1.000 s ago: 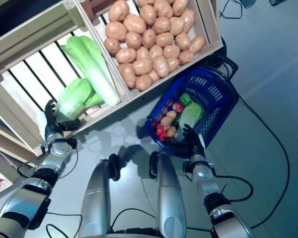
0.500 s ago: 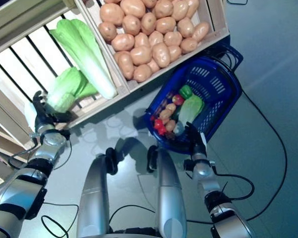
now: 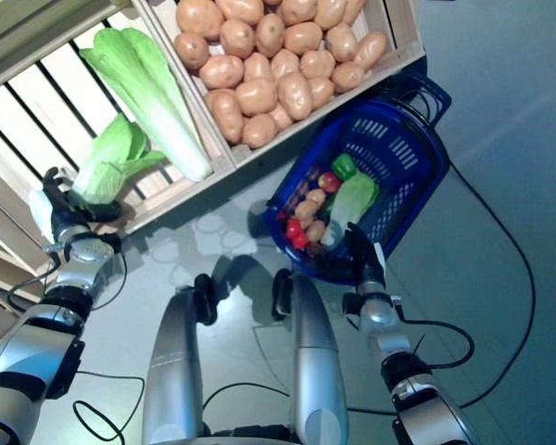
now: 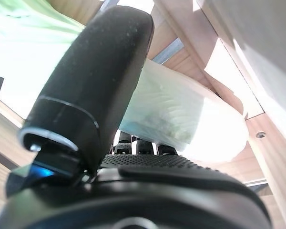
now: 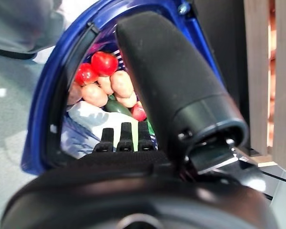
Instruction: Put vegetables into the basket
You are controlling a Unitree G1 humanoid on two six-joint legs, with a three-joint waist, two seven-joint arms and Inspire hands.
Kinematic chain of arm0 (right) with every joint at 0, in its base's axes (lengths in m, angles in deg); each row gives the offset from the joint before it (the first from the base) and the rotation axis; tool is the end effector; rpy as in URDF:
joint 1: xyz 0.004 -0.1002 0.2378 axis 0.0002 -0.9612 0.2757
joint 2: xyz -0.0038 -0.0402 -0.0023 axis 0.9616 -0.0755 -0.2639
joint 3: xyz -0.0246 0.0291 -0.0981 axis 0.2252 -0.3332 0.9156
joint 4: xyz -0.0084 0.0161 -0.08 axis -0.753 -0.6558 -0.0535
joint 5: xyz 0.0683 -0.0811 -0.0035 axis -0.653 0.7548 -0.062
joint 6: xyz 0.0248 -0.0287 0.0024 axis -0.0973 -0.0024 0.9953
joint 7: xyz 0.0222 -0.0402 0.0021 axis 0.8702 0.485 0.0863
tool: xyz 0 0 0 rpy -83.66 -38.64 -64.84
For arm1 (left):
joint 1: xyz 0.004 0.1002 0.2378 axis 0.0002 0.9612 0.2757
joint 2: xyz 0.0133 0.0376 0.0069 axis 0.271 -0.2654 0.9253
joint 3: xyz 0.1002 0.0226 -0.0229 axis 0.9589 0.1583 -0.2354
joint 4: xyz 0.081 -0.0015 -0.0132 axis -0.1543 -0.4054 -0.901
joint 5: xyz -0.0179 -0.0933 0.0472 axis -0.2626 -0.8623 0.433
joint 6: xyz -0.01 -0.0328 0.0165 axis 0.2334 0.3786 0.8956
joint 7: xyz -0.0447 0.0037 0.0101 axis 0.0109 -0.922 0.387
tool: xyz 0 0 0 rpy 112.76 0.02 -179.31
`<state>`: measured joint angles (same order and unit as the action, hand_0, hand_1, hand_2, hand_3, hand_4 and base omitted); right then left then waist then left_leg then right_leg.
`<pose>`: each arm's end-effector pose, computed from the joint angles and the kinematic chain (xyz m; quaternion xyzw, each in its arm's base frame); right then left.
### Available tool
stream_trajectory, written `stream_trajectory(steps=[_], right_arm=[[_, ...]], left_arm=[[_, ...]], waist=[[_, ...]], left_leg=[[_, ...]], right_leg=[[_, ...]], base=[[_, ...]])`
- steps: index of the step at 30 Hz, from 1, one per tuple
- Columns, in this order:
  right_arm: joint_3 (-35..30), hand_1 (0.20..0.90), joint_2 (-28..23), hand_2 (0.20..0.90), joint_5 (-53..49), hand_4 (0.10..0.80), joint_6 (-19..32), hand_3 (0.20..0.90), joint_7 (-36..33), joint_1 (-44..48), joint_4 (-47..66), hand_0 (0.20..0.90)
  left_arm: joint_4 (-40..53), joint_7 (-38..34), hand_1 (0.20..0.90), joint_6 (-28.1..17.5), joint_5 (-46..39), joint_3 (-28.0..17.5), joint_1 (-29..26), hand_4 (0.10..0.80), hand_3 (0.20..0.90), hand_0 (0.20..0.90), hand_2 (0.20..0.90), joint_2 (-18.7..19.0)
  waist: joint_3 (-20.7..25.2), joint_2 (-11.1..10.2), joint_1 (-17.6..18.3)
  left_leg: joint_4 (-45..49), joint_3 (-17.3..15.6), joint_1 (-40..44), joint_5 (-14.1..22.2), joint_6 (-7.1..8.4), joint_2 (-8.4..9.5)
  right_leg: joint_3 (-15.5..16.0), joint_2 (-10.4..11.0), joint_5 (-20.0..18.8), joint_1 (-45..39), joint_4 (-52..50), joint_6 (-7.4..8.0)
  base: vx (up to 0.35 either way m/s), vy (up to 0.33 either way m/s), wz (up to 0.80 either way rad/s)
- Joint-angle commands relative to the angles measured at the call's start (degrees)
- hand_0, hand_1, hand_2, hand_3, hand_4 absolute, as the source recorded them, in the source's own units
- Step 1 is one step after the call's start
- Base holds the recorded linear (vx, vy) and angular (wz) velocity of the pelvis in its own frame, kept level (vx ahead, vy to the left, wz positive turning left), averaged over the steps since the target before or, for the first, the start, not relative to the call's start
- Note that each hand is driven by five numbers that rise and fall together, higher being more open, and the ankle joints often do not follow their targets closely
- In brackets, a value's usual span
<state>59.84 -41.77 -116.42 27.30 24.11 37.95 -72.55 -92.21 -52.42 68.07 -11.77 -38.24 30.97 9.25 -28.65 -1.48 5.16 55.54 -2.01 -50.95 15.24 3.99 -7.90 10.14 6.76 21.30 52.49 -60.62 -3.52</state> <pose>0.2619 -0.2119 0.0029 -0.0475 0.0960 -0.0841 0.9907 0.3221 0.2659 0.0795 0.1850 0.0568 0.3974 0.8970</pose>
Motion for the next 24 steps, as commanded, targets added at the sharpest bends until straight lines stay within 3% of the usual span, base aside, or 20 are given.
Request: stream_trajectory(steps=[1, 10, 20, 21, 22, 23, 24], right_arm=[[-1.6, 0.9, 0.1, 0.9, -2.0, 0.8, 5.9, 0.9, -2.5, -2.3, 2.5, 0.9], [-2.0, 0.9, 0.2, 0.9, -2.1, 0.8, 4.9, 0.9, -2.4, -1.8, 1.6, 0.9], [-1.9, 0.9, 0.0, 0.9, -2.2, 0.8, 4.4, 0.9, -1.1, -2.3, 1.3, 0.9], [-1.9, 0.9, 0.0, 0.9, -2.3, 0.8, 4.5, 0.9, -1.2, -2.3, 1.3, 0.9], [-1.9, 0.9, -0.1, 0.9, -2.3, 0.8, 4.8, 0.9, -1.6, -2.3, 1.5, 0.9], [-1.9, 0.9, -0.2, 0.9, -2.3, 0.8, 4.9, 0.9, -1.7, -2.3, 1.6, 0.9], [-1.8, 0.9, -0.2, 0.9, -2.6, 0.8, 5.2, 0.9, -1.6, -2.4, 2.0, 0.9]], left_arm=[[-9.4, 1.0, 0.9, 6.3, -10.2, -4.4, 8.0, 0.8, 0.9, 0.9, 0.9, -1.6], [-11.5, 6.2, 0.9, 9.9, -12.8, -4.5, 7.4, 0.8, 0.9, 0.9, 0.9, -1.8], [-12.7, 7.3, 0.9, 10.3, -12.6, -4.4, 8.7, 0.8, 0.9, 0.9, 0.9, -2.5], [-12.8, 8.0, 0.848, 9.8, -12.7, -4.3, 8.7, 0.765, 0.848, 0.848, 0.848, -2.4], [-12.5, 8.6, 0.509, 8.6, -12.0, -4.2, 8.9, 0.54, 0.509, 0.509, 0.509, -2.5], [-12.3, 8.6, 0.46, 8.4, -11.8, -4.2, 8.9, 0.507, 0.46, 0.46, 0.46, -2.5], [-11.6, 8.9, 0.3, 7.7, -11.8, -4.0, 9.1, 0.4, 0.3, 0.3, 0.3, -2.5]], waist=[[2.5, -1.6, -0.8], [2.6, -1.5, -0.7], [2.7, -1.6, -0.6], [2.7, -1.6, -0.6], [2.7, -1.5, -0.6], [2.7, -1.5, -0.6], [2.6, -1.5, -0.7]], left_leg=[[1.2, -4.1, 2.0, 5.7, -4.1, 2.88], [0.3, -4.4, 2.3, 5.2, -4.12, 2.66], [-1.2, -5.0, 3.7, 4.7, -4.02, 2.32], [-1.2, -5.0, 3.7, 4.8, -4.0, 2.3], [-1.0, -5.0, 3.7, 4.8, -3.96, 2.3], [-1.0, -5.0, 3.7, 4.8, -3.97, 2.3], [-0.9, -5.0, 3.6, 4.9, -4.0, 2.32]], right_leg=[[-2.0, 1.2, -1.0, -2.6, 2.5, 2.36], [-1.7, 1.3, -1.7, -3.0, 3.6, 2.46], [-1.6, 1.2, -2.2, -4.3, 5.3, 2.36], [-1.6, 1.2, -2.2, -4.3, 5.2, 2.35], [-1.6, 1.2, -2.1, -4.2, 5.1, 2.33], [-1.6, 1.2, -2.1, -4.2, 5.1, 2.33], [-1.6, 1.3, -2.1, -4.2, 5.1, 2.34]], base=[[0.0, 0.0, 0.0], [0.0, 0.0, 0.0], [0.0, 0.0, 0.0], [0.0, 0.0, 0.0], [0.0, 0.0, 0.0], [0.0, 0.0, 0.0], [0.0, 0.0, 0.0]])
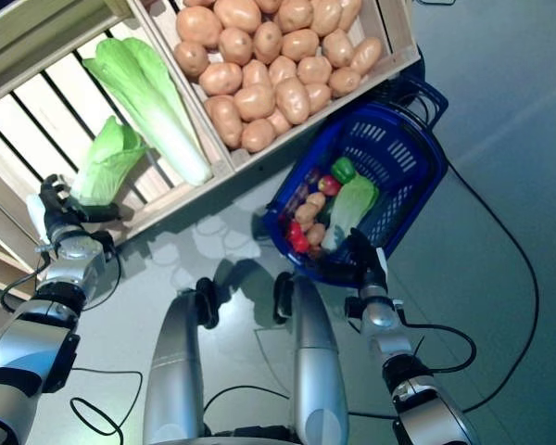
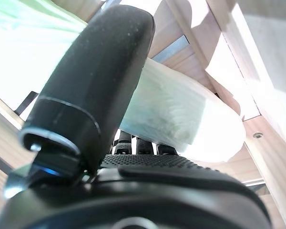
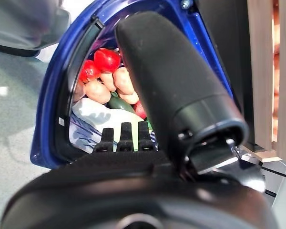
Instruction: Put vegetables into the basket
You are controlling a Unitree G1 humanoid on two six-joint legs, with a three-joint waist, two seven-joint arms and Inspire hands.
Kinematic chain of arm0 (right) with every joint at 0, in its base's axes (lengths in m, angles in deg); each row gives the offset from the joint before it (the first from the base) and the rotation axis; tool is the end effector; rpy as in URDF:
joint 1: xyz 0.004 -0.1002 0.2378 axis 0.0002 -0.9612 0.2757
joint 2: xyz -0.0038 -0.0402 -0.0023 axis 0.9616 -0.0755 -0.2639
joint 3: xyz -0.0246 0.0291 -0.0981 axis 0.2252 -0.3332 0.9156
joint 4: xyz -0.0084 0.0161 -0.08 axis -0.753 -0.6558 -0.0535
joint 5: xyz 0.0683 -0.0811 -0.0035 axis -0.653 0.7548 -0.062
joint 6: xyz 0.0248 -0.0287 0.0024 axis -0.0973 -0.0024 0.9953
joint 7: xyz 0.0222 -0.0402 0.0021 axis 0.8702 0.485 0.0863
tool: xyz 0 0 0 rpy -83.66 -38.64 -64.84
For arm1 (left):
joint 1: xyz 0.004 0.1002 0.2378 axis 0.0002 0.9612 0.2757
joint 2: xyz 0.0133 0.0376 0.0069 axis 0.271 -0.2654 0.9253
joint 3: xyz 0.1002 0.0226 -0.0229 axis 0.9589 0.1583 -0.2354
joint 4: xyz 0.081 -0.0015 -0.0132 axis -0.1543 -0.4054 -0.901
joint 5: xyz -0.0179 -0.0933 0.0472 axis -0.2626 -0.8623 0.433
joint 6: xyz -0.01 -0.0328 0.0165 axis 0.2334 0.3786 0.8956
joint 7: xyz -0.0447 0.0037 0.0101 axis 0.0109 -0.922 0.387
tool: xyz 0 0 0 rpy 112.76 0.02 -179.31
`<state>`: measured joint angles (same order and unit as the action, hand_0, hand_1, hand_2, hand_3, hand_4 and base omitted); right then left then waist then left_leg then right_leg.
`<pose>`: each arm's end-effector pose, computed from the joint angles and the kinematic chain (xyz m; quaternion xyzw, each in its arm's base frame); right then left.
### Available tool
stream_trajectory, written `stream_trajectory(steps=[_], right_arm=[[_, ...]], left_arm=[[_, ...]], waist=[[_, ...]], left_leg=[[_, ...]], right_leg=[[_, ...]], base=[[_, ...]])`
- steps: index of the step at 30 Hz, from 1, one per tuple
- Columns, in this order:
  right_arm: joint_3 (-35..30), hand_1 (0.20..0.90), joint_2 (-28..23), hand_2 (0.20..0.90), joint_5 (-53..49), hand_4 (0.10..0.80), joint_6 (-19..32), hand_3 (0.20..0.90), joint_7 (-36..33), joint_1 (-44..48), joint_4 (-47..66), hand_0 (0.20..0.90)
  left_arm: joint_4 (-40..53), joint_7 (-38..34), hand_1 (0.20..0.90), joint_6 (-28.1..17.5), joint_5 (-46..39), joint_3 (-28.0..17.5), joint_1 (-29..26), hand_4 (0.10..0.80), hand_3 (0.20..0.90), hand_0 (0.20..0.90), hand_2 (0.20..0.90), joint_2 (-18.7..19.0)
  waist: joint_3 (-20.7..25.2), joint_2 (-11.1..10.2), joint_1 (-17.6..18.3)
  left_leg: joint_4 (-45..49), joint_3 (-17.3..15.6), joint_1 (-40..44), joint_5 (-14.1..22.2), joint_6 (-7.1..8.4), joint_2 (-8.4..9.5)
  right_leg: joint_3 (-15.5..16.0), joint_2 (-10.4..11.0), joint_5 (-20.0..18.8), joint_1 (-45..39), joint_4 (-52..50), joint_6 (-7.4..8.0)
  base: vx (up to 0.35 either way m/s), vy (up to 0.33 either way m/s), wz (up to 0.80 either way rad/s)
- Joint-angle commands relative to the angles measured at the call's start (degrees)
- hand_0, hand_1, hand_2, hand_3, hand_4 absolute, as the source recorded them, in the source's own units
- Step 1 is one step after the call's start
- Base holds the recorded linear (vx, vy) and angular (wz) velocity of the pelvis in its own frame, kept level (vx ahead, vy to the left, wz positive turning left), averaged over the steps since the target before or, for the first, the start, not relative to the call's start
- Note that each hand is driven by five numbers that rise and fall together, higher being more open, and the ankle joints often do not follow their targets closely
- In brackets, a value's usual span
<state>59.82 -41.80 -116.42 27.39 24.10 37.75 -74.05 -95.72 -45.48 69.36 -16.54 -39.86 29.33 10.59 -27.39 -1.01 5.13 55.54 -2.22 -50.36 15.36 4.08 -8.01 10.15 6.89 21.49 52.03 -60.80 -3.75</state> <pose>0.2591 -0.2150 -0.0015 -0.0513 0.1078 -0.0907 0.9887 0.3211 0.2794 0.0835 0.1400 0.0938 0.3795 0.9097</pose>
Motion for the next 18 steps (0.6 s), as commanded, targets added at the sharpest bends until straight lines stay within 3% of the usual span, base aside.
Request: stream_trajectory(steps=[1, 18], right_arm=[[-1.7, 0.9, -0.3, 0.9, -2.7, 0.8, 5.3, 0.9, -1.8, -2.4, 4.6, 0.9], [-2.6, 0.9, -0.7, 0.9, -2.9, 0.8, 6.9, 0.9, -2.0, -3.6, 7.1, 0.9]], left_arm=[[-6.8, 2.9, 0.3, 6.1, -7.4, -2.2, 11.0, 0.4, 0.3, 0.3, 0.3, -4.0], [-3.4, 3.6, 0.3, 3.6, -8.1, -2.6, 14.1, 0.4, 0.3, 0.3, 0.3, -4.7]], waist=[[1.2, -2.0, -0.7], [2.3, -1.7, -1.0]], left_leg=[[-0.7, -4.7, 2.8, 4.9, -4.12, 2.35], [-3.5, -4.9, 7.1, 4.7, -3.96, 2.44]], right_leg=[[-1.5, 1.2, -2.2, -3.6, 5.1, 2.54], [-1.4, 1.2, -2.3, -7.7, 8.0, 2.8]], base=[[0.0, 0.0, 0.0], [0.0, 0.0, 0.0]])
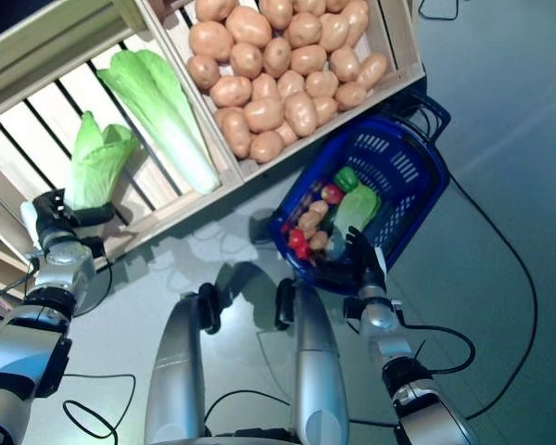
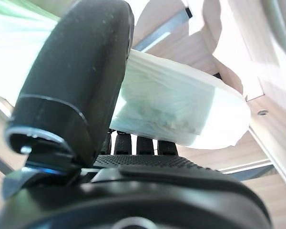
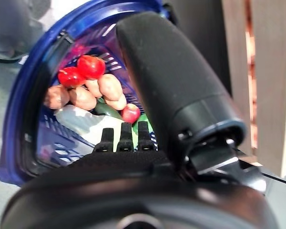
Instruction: Put vegetables into the basket
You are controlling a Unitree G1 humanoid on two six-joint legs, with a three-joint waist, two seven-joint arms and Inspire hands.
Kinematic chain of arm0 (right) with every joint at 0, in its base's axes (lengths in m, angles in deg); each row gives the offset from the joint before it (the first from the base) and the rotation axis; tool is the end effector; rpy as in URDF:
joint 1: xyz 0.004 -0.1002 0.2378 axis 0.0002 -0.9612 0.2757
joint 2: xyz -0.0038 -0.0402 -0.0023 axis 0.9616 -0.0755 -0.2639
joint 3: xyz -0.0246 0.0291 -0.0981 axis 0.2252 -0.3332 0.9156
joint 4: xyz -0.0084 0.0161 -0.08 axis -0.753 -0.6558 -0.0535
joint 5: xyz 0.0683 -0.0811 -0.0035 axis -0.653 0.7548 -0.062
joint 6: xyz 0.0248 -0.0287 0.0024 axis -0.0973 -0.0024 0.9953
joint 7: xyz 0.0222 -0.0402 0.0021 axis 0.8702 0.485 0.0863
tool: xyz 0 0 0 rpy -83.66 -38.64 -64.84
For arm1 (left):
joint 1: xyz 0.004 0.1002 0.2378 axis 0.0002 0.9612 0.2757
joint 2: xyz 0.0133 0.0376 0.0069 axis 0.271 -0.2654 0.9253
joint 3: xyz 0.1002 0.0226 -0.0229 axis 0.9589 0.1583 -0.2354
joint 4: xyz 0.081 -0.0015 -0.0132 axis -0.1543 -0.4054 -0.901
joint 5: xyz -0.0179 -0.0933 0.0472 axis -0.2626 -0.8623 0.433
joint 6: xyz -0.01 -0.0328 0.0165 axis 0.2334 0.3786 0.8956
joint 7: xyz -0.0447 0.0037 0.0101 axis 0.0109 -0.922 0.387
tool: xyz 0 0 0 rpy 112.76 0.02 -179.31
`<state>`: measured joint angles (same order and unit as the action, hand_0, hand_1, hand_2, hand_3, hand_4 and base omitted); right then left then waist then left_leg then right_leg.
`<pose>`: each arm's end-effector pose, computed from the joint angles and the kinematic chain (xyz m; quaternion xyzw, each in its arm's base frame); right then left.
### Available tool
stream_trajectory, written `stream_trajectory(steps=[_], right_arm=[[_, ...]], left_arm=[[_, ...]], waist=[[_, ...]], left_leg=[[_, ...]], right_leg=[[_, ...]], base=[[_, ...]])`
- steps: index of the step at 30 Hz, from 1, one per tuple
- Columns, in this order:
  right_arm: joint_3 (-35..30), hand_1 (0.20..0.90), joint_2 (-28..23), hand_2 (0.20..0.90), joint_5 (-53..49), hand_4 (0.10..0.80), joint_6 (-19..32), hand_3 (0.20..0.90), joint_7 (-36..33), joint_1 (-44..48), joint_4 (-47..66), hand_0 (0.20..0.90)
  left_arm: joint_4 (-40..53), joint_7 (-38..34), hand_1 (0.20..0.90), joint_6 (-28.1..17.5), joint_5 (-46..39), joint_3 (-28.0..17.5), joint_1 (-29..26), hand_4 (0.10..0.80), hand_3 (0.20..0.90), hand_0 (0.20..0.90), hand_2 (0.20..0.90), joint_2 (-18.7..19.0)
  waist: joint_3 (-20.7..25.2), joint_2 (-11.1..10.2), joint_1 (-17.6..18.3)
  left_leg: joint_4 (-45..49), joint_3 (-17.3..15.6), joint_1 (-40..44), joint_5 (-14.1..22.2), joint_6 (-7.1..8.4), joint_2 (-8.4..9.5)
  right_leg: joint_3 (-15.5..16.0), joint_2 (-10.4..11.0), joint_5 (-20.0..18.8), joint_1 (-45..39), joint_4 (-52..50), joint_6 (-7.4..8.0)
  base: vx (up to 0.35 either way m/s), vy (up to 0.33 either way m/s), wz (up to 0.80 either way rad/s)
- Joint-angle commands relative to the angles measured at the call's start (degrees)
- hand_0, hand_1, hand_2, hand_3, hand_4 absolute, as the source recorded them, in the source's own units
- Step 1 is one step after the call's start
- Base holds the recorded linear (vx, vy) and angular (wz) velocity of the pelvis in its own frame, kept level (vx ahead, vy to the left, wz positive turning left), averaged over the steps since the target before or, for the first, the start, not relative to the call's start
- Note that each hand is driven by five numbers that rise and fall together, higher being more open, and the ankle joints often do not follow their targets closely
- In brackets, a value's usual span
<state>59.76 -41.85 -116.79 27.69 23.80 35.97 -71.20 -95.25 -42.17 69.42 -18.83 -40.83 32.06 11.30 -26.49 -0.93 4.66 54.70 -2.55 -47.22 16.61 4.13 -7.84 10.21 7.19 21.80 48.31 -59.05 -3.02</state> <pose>0.2548 -0.2127 -0.0016 -0.0423 0.0994 -0.0874 0.9903 0.3111 0.2880 0.0732 0.1209 0.1158 0.3679 0.9147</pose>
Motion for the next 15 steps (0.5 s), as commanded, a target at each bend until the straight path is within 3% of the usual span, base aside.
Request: stream_trajectory(steps=[1, 9, 15], right_arm=[[-2.5, 0.9, -0.6, 0.9, -2.4, 0.8, 6.8, 0.9, -1.5, -2.1, 4.4, 0.9], [-2.7, 0.9, 0.4, 0.9, -2.2, 0.8, 8.3, 0.9, -1.4, -6.7, 8.6, 0.9], [-6.6, 0.9, 3.1, 0.9, -1.7, 0.8, 10.3, 0.9, -1.4, -13.6, 16.7, 0.9]], left_arm=[[-3.7, 0.2, 0.3, 3.4, -5.8, -1.7, 11.8, 0.4, 0.3, 0.3, 0.3, -5.5], [2.9, 0.8, 0.3, -4.6, -4.5, -2.7, 18.2, 0.4, 0.3, 0.3, 0.3, -6.7], [17.2, 1.2, 0.3, -10.0, 0.1, -4.8, 29.0, 0.4, 0.3, 0.3, 0.3, -9.9]], waist=[[1.8, -1.7, -0.6], [4.7, -1.2, -1.0], [8.0, -0.3, -2.5]], left_leg=[[-3.2, -4.6, 5.0, 3.3, -4.0, 2.26], [-11.8, -5.5, 15.7, 0.9, -4.44, 2.62], [-25.1, -5.3, 28.4, -3.2, -4.86, 4.63]], right_leg=[[-1.5, 1.0, -2.6, -4.8, 6.8, 2.08], [-1.4, 1.3, -4.1, -14.5, 13.9, 2.17], [0.9, 1.8, -7.2, -27.3, 26.4, 3.21]], base=[[0.0, 0.0, 0.0], [0.053, -0.003, -0.01], [0.11, -0.019, 0.07]])
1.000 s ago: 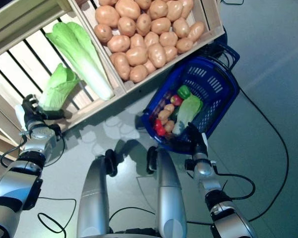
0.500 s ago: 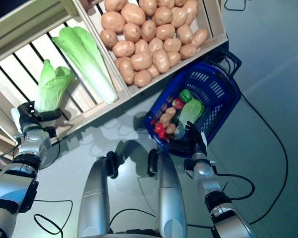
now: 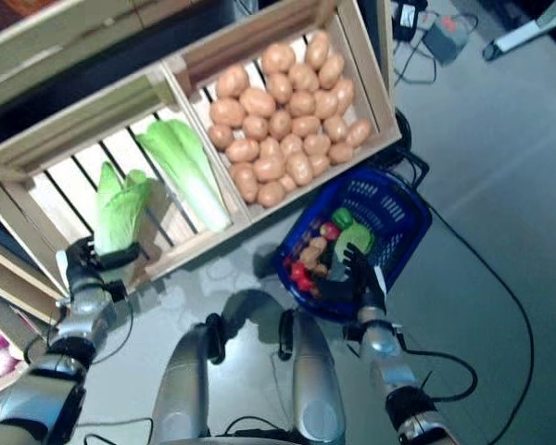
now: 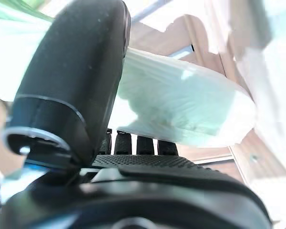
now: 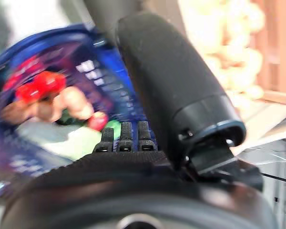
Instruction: Put vegetables into the basket
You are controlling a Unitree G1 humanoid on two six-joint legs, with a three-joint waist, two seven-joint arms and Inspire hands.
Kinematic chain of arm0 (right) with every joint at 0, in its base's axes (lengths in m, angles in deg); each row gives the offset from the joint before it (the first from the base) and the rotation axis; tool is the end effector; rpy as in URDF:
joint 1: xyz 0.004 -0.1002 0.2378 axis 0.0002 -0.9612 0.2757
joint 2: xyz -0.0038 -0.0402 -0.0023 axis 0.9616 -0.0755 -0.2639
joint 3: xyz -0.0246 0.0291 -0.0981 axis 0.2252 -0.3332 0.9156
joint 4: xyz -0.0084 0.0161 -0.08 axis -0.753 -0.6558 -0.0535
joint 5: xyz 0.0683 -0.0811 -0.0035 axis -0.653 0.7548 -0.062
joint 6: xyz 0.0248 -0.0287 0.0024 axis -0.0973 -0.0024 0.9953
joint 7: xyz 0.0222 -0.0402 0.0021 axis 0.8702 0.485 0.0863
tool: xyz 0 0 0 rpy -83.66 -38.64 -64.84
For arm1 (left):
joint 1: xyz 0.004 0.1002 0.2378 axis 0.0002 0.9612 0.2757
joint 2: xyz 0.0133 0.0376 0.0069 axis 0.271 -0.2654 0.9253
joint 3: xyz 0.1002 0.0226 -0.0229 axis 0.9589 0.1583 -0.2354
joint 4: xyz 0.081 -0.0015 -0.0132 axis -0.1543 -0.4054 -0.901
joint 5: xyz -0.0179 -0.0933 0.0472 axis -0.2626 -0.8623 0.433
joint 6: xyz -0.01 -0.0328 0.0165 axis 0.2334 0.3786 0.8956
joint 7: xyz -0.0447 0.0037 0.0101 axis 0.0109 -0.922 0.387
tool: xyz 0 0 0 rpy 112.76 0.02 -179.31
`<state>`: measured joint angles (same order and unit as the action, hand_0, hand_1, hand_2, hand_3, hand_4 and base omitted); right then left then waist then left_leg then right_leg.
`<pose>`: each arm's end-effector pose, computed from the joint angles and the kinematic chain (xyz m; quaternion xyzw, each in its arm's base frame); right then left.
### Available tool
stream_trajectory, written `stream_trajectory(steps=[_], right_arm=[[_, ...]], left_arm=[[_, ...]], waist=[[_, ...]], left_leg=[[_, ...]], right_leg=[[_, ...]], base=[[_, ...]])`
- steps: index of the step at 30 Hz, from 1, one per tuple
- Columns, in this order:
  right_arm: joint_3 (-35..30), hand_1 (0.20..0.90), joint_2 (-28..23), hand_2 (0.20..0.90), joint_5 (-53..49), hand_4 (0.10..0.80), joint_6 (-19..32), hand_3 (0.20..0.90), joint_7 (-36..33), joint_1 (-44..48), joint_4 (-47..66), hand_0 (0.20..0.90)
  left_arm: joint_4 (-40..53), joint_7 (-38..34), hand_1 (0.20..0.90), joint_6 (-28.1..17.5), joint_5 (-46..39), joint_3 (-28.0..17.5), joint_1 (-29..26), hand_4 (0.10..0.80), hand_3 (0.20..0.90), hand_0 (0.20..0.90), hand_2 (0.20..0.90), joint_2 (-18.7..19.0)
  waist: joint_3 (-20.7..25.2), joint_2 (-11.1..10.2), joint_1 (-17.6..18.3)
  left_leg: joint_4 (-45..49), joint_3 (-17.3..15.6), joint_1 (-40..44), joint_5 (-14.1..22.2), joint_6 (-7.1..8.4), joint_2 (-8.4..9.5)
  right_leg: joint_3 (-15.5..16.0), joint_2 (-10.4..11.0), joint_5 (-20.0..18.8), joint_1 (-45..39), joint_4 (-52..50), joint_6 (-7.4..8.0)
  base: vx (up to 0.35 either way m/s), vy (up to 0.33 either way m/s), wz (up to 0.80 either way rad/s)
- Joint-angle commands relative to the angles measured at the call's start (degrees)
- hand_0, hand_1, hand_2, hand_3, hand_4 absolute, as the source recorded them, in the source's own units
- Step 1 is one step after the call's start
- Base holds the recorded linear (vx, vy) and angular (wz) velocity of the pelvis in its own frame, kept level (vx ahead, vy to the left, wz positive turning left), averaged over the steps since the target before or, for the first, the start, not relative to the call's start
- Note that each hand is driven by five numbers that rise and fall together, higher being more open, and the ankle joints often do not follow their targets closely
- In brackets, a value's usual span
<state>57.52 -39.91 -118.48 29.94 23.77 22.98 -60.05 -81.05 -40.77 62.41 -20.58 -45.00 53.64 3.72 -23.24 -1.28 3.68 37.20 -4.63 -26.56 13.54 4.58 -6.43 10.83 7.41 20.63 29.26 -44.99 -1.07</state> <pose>0.2095 -0.2050 -0.0215 0.0187 0.1043 -0.0925 0.9901 0.2484 0.2620 -0.0033 0.0547 0.1449 0.3284 0.9317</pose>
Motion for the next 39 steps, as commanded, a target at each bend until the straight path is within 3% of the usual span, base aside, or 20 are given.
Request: stream_trajectory(steps=[1, 5, 9, 14, 20, 31, 39], right_arm=[[-5.0, 0.9, 1.7, 0.9, 0.2, 0.8, 8.2, 0.9, -0.8, -1.5, 6.7, 0.9], [-6.3, 0.9, 3.5, 0.9, 1.2, 0.8, 8.1, 0.9, 1.7, -4.4, 10.4, 0.9], [-6.5, 0.9, 4.7, 0.9, -2.2, 0.8, 3.2, 0.9, 11.7, -7.3, 13.9, 0.9], [-6.6, 0.9, 5.4, 0.9, -9.0, 0.8, 2.5, 0.9, 18.6, -7.8, 16.4, 0.9], [-6.2, 0.9, 7.0, 0.9, -13.8, 0.8, -2.1, 0.9, 24.6, -7.9, 18.9, 0.9], [-1.1, 0.9, 8.7, 0.9, -23.8, 0.8, -10.8, 0.9, 30.7, -6.8, 22.8, 0.9], [1.9, 0.9, 9.0, 0.9, -26.3, 0.8, -9.7, 0.9, 30.2, -5.2, 24.3, 0.9]], left_arm=[[4.8, -0.1, 0.3, -3.9, 2.5, -1.2, 8.9, 0.4, 0.3, 0.3, 0.3, -2.9], [10.2, 0.6, 0.3, -5.9, 5.2, -2.4, 13.1, 0.4, 0.3, 0.3, 0.3, -4.5], [16.2, 2.5, 0.3, -4.8, 7.0, -3.0, 17.1, 0.4, 0.3, 0.3, 0.3, -4.7], [20.8, 4.5, 0.3, -5.4, 9.9, -2.3, 18.3, 0.4, 0.3, 0.3, 0.3, -3.3], [27.3, 6.7, 0.3, -5.7, 12.4, -1.2, 18.4, 0.4, 0.3, 0.3, 0.3, -1.9], [34.9, 4.0, 0.3, -7.2, 26.2, 5.5, 14.7, 0.4, 0.3, 0.3, 0.3, 0.6], [36.1, 4.1, 0.3, -7.8, 31.4, 10.4, 12.2, 0.4, 0.3, 0.3, 0.3, 0.7]], waist=[[5.2, 0.2, -1.8], [7.6, 1.0, -2.5], [11.3, 1.6, -3.2], [13.4, 1.8, -3.5], [15.6, 1.9, -3.6], [17.9, 1.2, -3.4], [18.4, 0.9, -3.2]], left_leg=[[-9.6, -3.1, 9.6, -0.8, -5.34, 3.56], [-17.3, -2.8, 16.1, -3.5, -5.4, 4.63], [-28.3, -2.2, 24.4, -7.1, -5.03, 5.56], [-35.3, -1.6, 29.2, -9.4, -4.77, 5.7], [-42.0, -2.1, 34.1, -11.1, -4.72, 5.7], [-42.2, -3.4, 34.7, -9.7, -4.55, 5.15], [-42.2, -4.7, 36.2, -8.9, -4.78, 4.71]], right_leg=[[0.8, 1.5, -6.7, -10.5, 14.6, 1.45], [2.7, 1.0, -9.0, -18.0, 22.9, 1.93], [4.7, -0.4, -12.3, -27.6, 34.7, 2.35], [5.7, -1.5, -14.6, -32.7, 41.0, 2.51], [6.0, -2.7, -17.5, -37.6, 48.0, 3.05], [5.9, -3.2, -18.7, -38.4, 50.0, 4.04], [5.2, -3.5, -18.4, -39.4, 50.0, 4.09]], base=[[0.111, -0.04, 0.12], [0.109, -0.037, 0.1], [0.116, -0.035, 0.19], [0.023, -0.036, 0.18], [0.005, -0.009, 0.02], [-0.026, -0.016, -0.01], [-0.004, -0.025, -0.08]])
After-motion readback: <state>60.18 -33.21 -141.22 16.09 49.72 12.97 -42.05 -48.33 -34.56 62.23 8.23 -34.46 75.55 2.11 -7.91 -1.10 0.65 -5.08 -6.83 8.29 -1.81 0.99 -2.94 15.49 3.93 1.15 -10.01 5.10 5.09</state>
